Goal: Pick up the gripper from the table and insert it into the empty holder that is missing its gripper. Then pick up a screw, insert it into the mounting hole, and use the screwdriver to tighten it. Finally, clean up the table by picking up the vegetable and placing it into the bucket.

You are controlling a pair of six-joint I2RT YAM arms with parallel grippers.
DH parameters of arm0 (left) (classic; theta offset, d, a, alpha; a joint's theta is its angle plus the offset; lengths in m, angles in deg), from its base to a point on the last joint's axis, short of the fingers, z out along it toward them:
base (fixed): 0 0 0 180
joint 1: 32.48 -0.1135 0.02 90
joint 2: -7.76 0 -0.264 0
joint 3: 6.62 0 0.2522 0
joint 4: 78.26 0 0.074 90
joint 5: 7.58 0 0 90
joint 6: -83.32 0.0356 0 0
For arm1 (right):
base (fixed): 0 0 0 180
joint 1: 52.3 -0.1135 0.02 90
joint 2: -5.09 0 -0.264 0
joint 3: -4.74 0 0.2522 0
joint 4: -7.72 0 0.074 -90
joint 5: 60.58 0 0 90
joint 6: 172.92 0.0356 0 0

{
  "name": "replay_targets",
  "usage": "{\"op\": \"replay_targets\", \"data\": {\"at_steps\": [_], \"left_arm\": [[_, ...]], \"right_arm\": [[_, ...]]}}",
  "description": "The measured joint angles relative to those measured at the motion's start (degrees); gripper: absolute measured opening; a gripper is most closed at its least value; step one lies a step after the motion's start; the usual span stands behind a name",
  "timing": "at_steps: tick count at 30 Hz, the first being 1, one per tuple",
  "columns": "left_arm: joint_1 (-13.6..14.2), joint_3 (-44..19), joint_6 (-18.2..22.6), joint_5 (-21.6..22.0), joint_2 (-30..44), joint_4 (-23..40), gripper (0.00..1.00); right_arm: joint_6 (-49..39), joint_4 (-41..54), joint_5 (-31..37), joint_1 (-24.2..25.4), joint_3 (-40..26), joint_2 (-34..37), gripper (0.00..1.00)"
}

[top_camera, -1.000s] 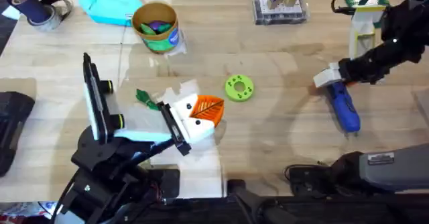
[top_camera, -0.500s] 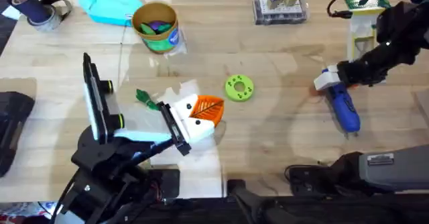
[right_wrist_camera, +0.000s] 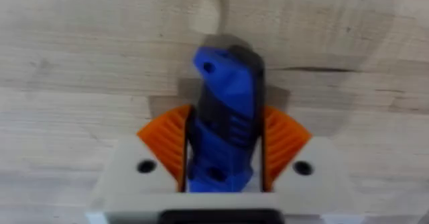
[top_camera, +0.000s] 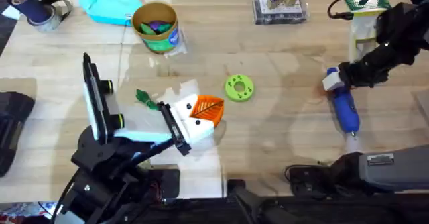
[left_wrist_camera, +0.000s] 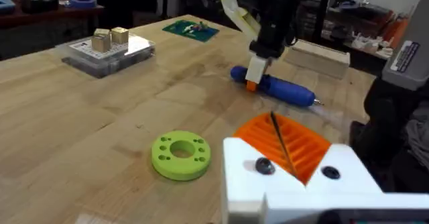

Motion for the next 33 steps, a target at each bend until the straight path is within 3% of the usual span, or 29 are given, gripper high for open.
{"op": "replay_targets", "data": {"at_steps": [3, 5, 12, 21, 33], "left_arm": [[0.0, 0.0, 0.0, 0.0, 0.0, 0.0, 0.014], [0.0, 0.0, 0.0, 0.0, 0.0, 0.0, 0.014], [0.0, 0.0, 0.0, 0.0, 0.0, 0.0, 0.014], [0.0, 0.0, 0.0, 0.0, 0.0, 0.0, 0.014], [0.0, 0.0, 0.0, 0.0, 0.0, 0.0, 0.014]], "right_arm": [[0.4, -0.7, 0.5, 0.2, 0.2, 0.0, 0.154], [0.5, -0.7, 0.5, 0.3, 0.5, 0.0, 0.030], [0.6, -0.3, 0.1, 0.2, 0.8, -1.0, 0.025], [2.4, 0.0, -2.1, 0.2, 1.1, -10.2, 0.025], [8.6, -17.1, -18.2, -2.1, 1.2, -35.1, 0.025]]}}
